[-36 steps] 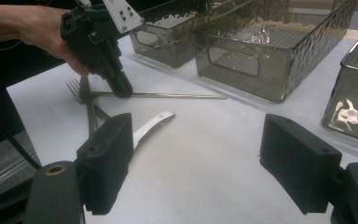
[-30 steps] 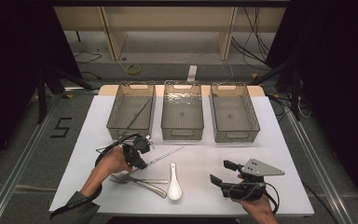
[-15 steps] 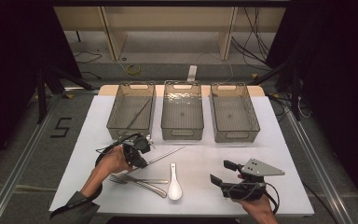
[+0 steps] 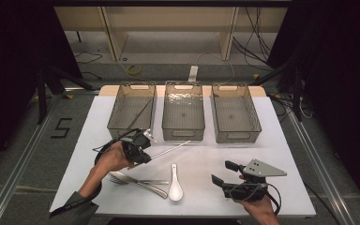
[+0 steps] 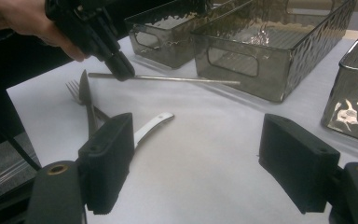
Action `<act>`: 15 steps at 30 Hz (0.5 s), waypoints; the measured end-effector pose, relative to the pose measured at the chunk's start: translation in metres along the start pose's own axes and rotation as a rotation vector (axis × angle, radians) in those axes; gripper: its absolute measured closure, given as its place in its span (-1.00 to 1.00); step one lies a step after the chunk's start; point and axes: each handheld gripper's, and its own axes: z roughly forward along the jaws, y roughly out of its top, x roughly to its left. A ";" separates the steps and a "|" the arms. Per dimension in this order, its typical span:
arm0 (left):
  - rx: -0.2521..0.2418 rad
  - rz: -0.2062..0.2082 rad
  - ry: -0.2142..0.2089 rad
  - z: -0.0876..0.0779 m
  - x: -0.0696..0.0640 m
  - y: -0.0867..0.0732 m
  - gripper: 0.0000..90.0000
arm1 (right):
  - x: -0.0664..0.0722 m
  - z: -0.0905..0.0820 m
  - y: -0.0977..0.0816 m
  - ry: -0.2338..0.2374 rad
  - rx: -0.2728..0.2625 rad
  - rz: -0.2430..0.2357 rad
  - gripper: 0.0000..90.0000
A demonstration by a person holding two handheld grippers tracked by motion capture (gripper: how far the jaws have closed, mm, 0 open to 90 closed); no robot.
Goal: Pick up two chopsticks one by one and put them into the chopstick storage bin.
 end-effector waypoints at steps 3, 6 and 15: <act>-0.021 0.003 -0.001 -0.007 -0.001 0.002 0.89 | 0.000 0.000 0.000 0.000 0.000 0.001 -0.39; -0.029 -0.011 -0.007 -0.014 -0.002 0.004 0.88 | 0.000 0.000 0.000 -0.001 0.001 -0.001 -0.39; -0.107 -0.017 -0.051 -0.032 -0.004 0.007 0.88 | -0.001 0.000 0.000 0.006 0.006 0.001 -0.39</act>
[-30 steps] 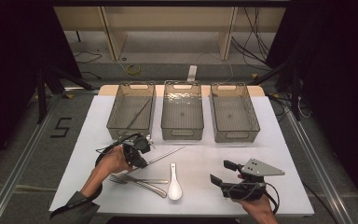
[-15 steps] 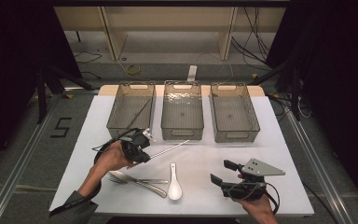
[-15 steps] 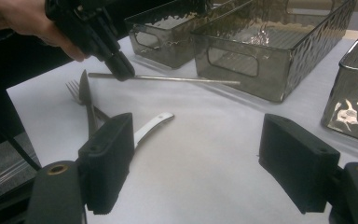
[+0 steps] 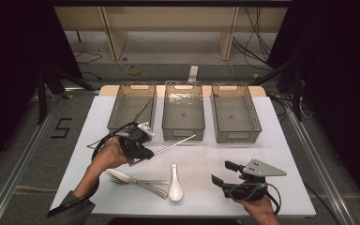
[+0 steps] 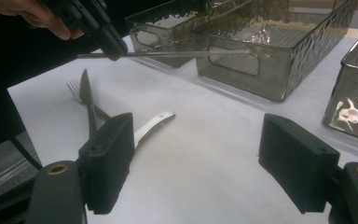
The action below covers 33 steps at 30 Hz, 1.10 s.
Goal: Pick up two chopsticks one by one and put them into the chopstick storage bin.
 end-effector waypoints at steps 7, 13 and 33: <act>-0.065 -0.029 0.006 -0.016 0.005 0.005 0.88 | -0.001 0.000 0.000 0.001 -0.002 0.009 -0.39; -0.129 -0.079 0.045 -0.027 0.018 0.010 0.88 | -0.001 0.000 0.000 -0.003 0.001 0.007 -0.39; -0.239 -0.281 0.169 -0.046 0.081 0.008 0.88 | -0.003 0.000 -0.001 -0.003 -0.006 0.009 -0.43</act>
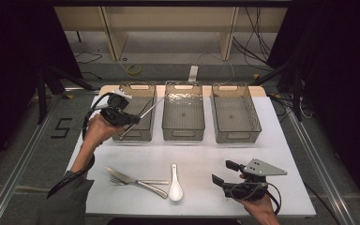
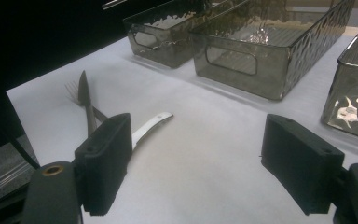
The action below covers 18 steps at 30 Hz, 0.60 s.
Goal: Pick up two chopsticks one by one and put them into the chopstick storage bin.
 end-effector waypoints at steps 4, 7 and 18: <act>-0.007 -0.014 0.026 -0.002 0.008 0.003 0.88 | 0.000 0.000 0.000 -0.001 0.000 0.001 -0.43; -0.009 -0.023 0.049 -0.003 0.016 0.006 0.88 | 0.000 0.000 0.000 -0.001 0.000 0.003 -0.43; -0.018 -0.104 0.107 0.001 0.050 0.008 0.88 | 0.000 0.000 0.000 0.002 0.000 0.004 -0.43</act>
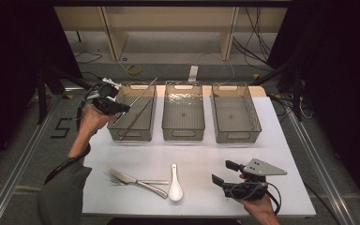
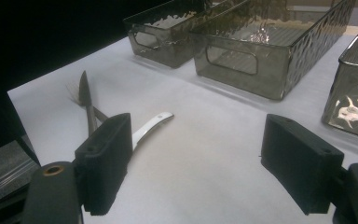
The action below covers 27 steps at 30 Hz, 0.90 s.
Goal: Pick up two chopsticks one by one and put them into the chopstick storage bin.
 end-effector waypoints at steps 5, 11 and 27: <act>-0.011 -0.036 0.029 0.002 0.011 -0.001 0.88 | 0.000 0.000 0.000 0.000 0.001 0.002 -0.43; -0.012 -0.054 0.050 0.006 0.017 -0.002 0.88 | 0.000 0.000 0.000 0.001 0.001 -0.001 -0.43; -0.025 -0.089 0.066 0.023 0.027 -0.010 0.88 | 0.000 0.000 0.000 0.003 0.002 0.004 -0.42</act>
